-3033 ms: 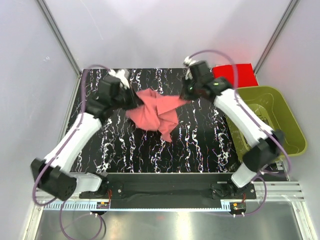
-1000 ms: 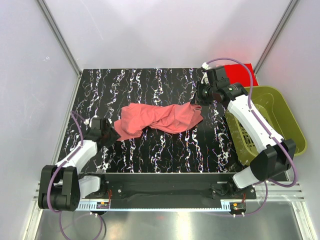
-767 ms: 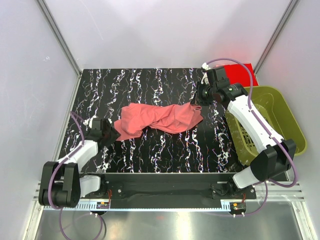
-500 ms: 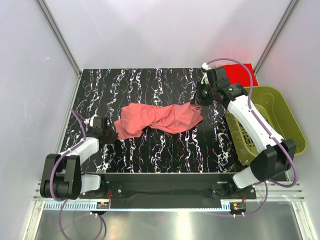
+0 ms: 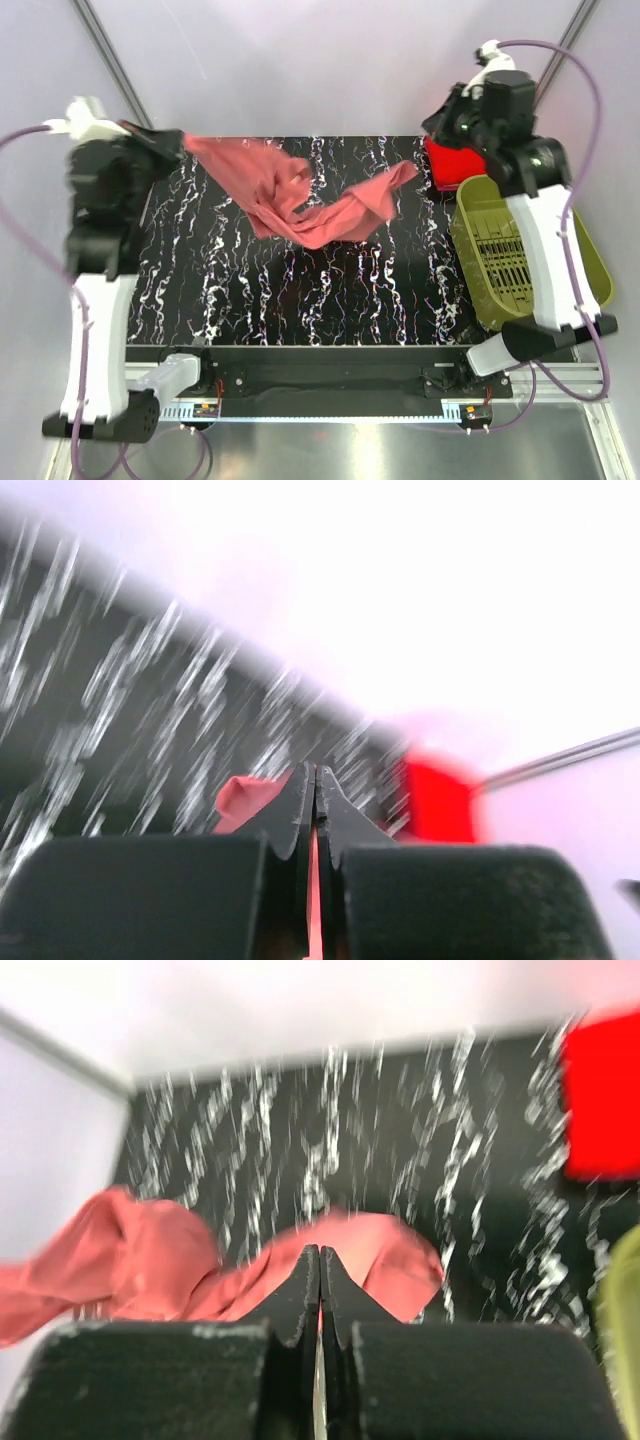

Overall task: Fold and stack the t-shirts
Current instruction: Flatten the tshirt out

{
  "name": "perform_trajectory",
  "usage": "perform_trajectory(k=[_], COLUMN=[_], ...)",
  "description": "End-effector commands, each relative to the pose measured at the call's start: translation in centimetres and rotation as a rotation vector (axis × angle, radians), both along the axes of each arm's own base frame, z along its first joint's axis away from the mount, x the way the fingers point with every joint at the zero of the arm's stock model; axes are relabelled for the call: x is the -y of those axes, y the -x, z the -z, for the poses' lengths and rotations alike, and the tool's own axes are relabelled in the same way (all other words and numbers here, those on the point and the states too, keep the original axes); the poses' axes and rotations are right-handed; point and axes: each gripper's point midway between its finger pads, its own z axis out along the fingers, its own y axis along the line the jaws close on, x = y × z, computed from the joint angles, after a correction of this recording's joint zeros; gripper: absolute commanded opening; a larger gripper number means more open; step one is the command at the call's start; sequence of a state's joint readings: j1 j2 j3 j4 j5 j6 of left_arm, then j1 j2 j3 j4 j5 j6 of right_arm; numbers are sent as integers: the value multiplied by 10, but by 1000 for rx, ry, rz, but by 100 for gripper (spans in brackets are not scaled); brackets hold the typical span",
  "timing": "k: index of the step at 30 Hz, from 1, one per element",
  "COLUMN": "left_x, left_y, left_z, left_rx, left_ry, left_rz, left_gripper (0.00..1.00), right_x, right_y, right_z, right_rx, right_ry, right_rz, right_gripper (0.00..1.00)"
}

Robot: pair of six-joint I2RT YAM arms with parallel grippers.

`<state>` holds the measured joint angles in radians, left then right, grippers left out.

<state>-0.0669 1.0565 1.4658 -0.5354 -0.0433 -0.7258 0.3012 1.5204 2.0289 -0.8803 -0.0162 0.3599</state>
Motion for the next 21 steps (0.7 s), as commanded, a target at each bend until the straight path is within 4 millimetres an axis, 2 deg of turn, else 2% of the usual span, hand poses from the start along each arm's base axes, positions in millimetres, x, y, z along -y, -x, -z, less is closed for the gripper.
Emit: perform_trajectory(k=[1, 2, 5, 8, 9, 10, 11, 12, 13, 14, 16, 17, 18, 19, 20, 21], left_x=[-8, -9, -15, -15, -13, -8, -4, -1, 0, 1, 1, 1, 1, 0, -2, -5], left_y=[36, 42, 54, 59, 58, 60, 55, 52, 53, 46, 44, 41, 39, 40, 39, 41], left_z=[-32, -46, -57, -56, -56, -55, -39, -33, -23, 9, 34, 61, 67, 74, 83, 85], left_rx=[13, 44, 65, 60, 65, 69, 35, 36, 21, -51, -90, -145, -148, -160, -180, -185], left_ry=[-52, -57, -81, -92, -89, -83, -70, -62, -56, -50, -44, -46, -49, -52, -67, -78], left_rz=[-14, -16, -43, -36, -27, 1, 18, 32, 38, 39, 40, 41, 40, 38, 37, 26], left_gripper=[0, 0, 0, 0, 0, 0, 0, 0, 0, 0, 0, 0, 0, 0, 0, 0], right_x=[28, 29, 29, 29, 21, 13, 6, -11, -19, -26, -40, -49, -67, -75, -86, -103], right_y=[23, 28, 33, 42, 45, 44, 46, 52, 47, 47, 43, 39, 42, 39, 31, 30], right_z=[-40, -41, -35, -32, -28, -15, -8, -1, 21, 32, 65, 81, 94, 107, 129, 137], right_rx=[91, 92, 69, 66, 55, 28, 13, -8, -45, -68, -129, -161, -184, -200, -244, -245], right_ry=[3, 4, 10, 0, -10, -11, -19, -45, -51, -66, -86, -75, -52, -23, 4, 17], right_rz=[101, 101, 92, 76, 30, -12, -55, -151, -189, -218, -254, -272, -308, -326, -339, -382], right_gripper=[0, 0, 0, 0, 0, 0, 0, 0, 0, 1, 9, 21, 28, 34, 38, 44])
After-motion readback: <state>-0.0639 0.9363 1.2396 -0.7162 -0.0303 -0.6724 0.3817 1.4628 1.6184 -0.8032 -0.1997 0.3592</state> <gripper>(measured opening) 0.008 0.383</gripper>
